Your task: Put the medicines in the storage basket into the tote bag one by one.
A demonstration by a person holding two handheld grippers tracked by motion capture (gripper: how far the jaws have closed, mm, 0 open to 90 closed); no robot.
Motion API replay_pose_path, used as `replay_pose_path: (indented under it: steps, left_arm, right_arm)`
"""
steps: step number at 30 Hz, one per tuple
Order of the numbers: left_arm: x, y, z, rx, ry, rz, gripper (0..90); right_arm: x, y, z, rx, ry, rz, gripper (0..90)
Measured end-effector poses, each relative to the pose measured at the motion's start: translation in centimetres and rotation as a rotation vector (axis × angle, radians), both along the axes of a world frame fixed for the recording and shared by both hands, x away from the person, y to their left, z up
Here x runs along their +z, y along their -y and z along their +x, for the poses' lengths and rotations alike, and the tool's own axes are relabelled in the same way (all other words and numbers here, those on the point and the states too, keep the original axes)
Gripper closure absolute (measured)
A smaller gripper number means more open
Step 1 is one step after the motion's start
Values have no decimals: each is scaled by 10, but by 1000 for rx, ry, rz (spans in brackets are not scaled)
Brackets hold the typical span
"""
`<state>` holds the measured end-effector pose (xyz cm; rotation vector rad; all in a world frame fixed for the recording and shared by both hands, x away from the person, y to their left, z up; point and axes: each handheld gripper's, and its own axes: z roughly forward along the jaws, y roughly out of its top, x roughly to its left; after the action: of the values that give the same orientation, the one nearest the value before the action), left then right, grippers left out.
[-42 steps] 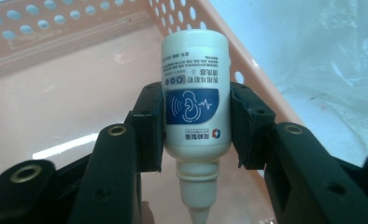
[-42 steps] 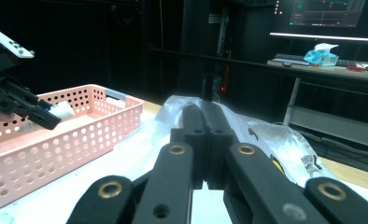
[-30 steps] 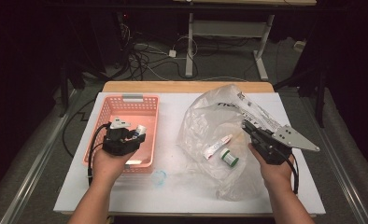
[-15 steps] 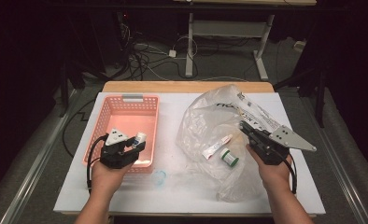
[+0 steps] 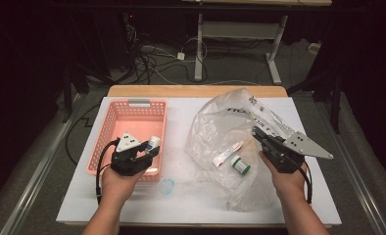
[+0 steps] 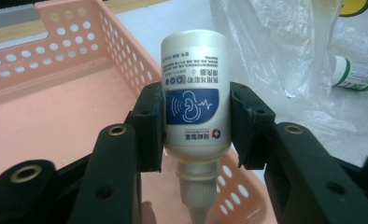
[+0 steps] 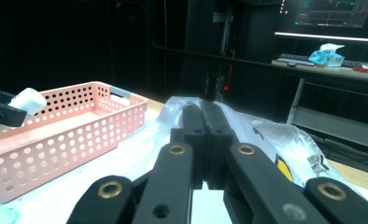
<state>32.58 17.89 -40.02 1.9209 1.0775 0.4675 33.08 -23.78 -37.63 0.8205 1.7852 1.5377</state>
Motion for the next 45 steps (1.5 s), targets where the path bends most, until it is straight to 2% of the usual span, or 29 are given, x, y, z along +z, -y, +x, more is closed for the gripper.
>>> replay_pose_path:
  steps: [13, 19, 26, 31, 45]
  left_arm:
    - [5, 9, -4, -37, 0, -43, 579]
    - [7, 15, -6, -66, 3, -68, 580]
    - [8, 37, -15, -122, 11, -51, 579]
    - [3, 55, -17, -179, -1, -41, 579]
    - [-10, 80, -21, -243, -18, -16, 579]
  right_arm:
    - [1, 1, 0, -4, -2, 6, 900]
    - [4, 1, -1, -2, 14, 4, 900]
    - [4, 4, -3, 5, 8, 13, 900]
    - [5, 5, -2, 7, 9, 24, 900]
    - [2, 2, -1, 15, -6, 26, 900]
